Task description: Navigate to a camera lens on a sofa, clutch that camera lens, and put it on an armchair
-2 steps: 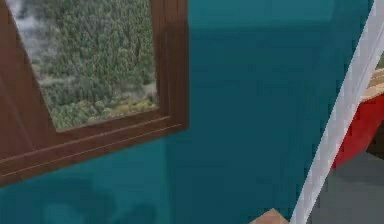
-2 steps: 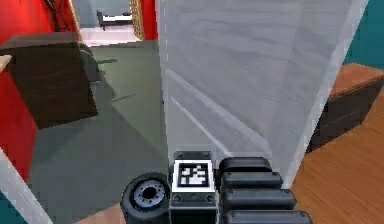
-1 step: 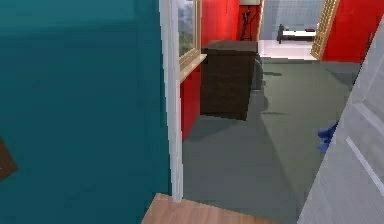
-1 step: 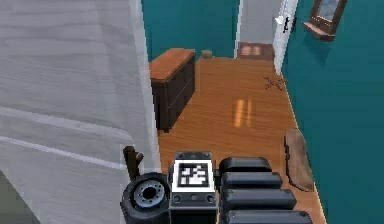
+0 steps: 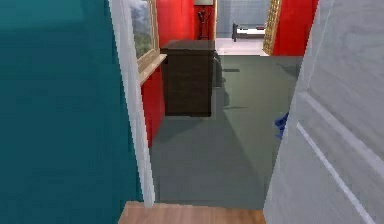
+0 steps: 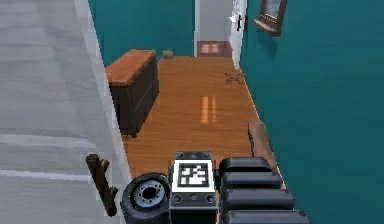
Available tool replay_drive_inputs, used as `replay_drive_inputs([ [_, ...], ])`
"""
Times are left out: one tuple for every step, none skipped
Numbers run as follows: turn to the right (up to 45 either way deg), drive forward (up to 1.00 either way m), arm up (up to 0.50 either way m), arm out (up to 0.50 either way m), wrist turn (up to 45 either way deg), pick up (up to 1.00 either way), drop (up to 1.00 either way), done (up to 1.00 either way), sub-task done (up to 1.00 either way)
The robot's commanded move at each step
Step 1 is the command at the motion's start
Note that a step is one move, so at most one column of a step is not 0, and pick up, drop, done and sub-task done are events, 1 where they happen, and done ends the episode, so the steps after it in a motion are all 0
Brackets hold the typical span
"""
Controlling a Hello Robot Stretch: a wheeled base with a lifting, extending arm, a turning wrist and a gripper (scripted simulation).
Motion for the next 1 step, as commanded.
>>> replay_drive_inputs([
  [3.0,0.0,0.0,0.0,0.0,0.0,0.0,0.0,0.0],
])
